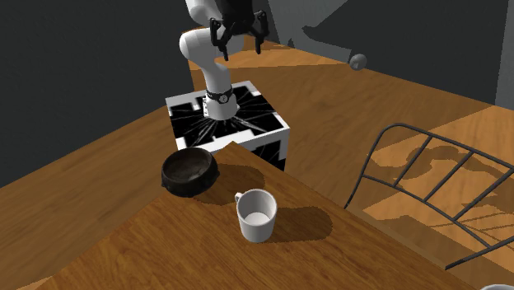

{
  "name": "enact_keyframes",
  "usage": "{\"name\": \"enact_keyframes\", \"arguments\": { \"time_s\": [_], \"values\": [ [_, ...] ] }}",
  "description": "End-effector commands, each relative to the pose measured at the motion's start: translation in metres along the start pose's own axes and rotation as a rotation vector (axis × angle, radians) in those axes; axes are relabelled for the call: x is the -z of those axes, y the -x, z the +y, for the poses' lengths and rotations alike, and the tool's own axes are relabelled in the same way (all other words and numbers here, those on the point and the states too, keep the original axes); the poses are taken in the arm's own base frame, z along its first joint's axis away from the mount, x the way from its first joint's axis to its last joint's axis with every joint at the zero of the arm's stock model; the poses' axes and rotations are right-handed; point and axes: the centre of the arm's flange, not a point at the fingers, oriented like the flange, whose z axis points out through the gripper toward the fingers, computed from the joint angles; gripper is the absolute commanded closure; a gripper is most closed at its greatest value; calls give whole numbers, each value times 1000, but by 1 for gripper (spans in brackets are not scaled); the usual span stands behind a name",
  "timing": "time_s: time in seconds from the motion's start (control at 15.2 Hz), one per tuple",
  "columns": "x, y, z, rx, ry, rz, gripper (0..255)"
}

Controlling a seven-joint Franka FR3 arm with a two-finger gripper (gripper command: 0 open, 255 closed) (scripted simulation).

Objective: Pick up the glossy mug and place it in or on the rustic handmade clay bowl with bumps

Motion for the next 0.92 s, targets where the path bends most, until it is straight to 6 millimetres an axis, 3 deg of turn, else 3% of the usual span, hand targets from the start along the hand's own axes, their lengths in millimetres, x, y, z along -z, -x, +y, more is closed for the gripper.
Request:
{"name": "enact_keyframes", "arguments": {
  "time_s": [0.0,0.86],
  "values": [
    [0,0,0,0,0,0,0],
    [-74,-149,15,41,58,25,0]
  ]
}}
